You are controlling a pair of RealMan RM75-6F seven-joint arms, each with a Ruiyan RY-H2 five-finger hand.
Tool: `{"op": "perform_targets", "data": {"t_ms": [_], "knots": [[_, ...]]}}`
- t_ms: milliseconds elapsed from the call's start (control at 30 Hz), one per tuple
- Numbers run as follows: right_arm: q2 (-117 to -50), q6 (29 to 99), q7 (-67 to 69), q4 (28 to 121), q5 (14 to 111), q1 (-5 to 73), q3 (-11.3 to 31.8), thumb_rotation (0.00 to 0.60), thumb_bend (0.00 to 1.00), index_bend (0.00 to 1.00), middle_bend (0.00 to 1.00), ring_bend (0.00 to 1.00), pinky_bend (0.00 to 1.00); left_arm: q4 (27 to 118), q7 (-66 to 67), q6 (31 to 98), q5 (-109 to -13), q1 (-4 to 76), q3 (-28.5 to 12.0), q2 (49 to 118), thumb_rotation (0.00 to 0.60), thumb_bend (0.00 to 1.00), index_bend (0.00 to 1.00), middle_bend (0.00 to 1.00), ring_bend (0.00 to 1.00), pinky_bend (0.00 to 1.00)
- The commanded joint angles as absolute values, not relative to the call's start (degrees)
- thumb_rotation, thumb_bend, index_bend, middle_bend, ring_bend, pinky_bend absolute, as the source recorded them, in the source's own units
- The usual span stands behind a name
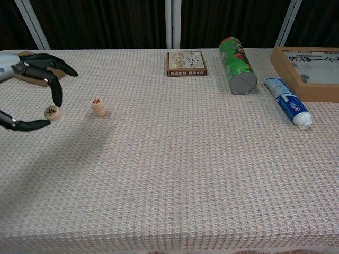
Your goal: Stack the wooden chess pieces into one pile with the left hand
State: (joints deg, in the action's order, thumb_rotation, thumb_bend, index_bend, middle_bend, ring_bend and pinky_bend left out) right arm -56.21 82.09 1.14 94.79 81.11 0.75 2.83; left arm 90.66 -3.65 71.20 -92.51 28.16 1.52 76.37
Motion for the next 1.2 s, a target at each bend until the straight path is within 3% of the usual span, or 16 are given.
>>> {"op": "perform_targets", "data": {"t_ms": [33,433,1200], "knots": [[-56.4,81.7,1.1,94.5,80.9,1.0,2.9,0.551,0.17,0.00,0.00,0.00,0.00,91.9,-5.3,68.2,-89.2,30.2,-1.5,74.7,0.600,0.28,0.49,0.13,0.00,0.00],[-57.1,81.3,1.1,94.8,83.1,2.0,2.6,0.567,0.17,0.00,0.00,0.00,0.00,82.0,-9.4,54.2,-79.8,38.0,-6.7,80.2,0.600,0.28,0.50,0.14,0.00,0.00],[-57.6,81.3,1.4,94.0,82.5,1.8,2.3,0.568,0.17,0.00,0.00,0.00,0.00,74.2,-12.5,48.8,-76.4,40.6,-7.3,85.1,0.600,0.29,0.49,0.14,0.00,0.00]]}}
